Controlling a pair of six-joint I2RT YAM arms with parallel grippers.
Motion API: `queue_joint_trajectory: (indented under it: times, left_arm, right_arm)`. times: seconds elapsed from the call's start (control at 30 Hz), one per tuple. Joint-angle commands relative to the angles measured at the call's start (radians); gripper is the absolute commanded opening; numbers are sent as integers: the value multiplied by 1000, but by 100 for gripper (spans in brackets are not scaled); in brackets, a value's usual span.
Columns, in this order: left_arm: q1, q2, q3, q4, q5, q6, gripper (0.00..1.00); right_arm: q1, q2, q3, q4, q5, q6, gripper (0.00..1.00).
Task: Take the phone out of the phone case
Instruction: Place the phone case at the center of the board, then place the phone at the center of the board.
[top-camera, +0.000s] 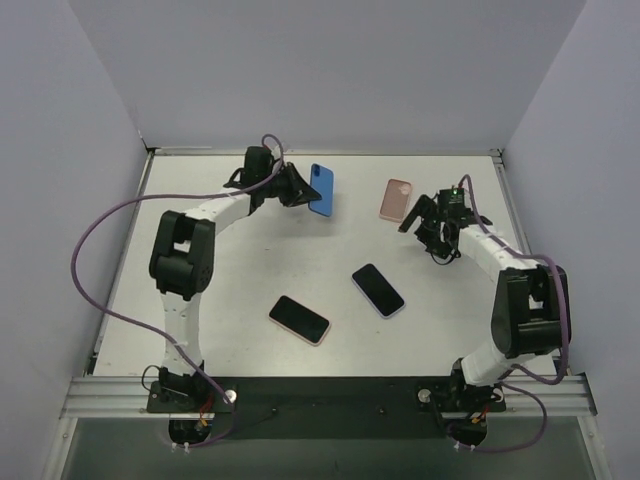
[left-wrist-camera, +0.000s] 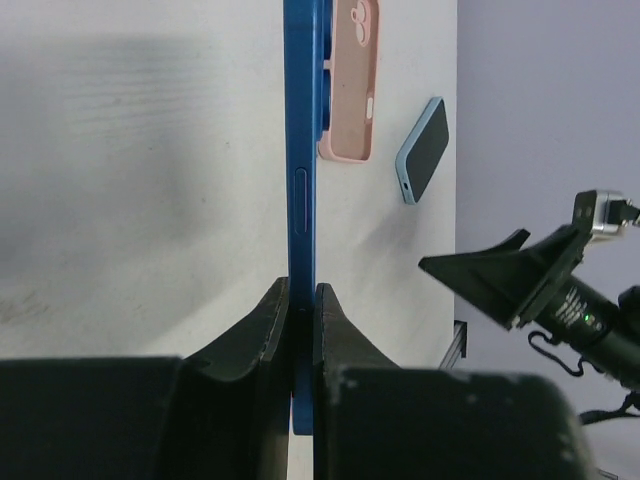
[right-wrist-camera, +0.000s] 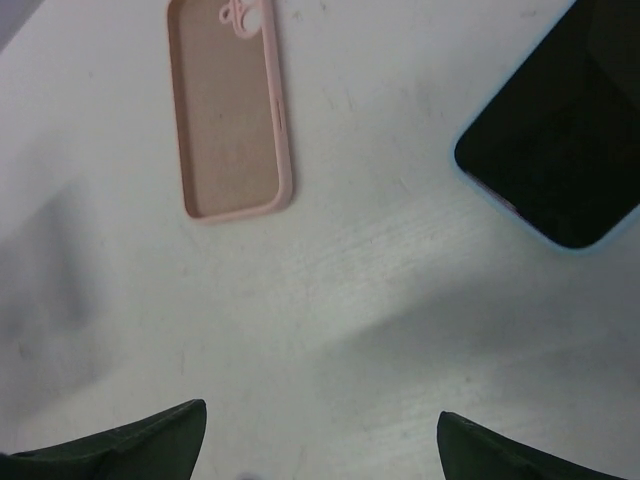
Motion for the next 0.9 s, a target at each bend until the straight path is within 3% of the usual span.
queue_joint_trajectory:
  times: [0.0,0.13,0.33,0.47,0.5,0.53,0.6,0.87]
  left_arm:
    - [-41,131,144,163,61,-90,0]
    - [-86,245,268,106,40,-89,0]
    - [-126,364,413,-19,49,-64,1]
    - [-126,361,417,-79,32,-30,37]
    - [-126,357,417,-95,28,-20,56]
    - [-126,355,422,-117,15,-9,64]
    - [-124,342,442,-197,-9,29,93]
    - [-115,268,512,-496,-60,204,96]
  right_arm:
    - [54,-83,-111,-76,-113,-124,91]
    - [121,-117,-218,-80,-171,-172,91]
    - [187,-58,-228,-70,-226,-224,93]
    - [215,-31,-209,-92,-242,-262,94]
    - [218,-25,-209,-104,-246,-267,94]
    - [223,-25,-208,-113,-245,-276,95]
    - [249,-34,-214,-144,-230,-284,95]
    - [410,-11,-182,-300,-39,-269,96]
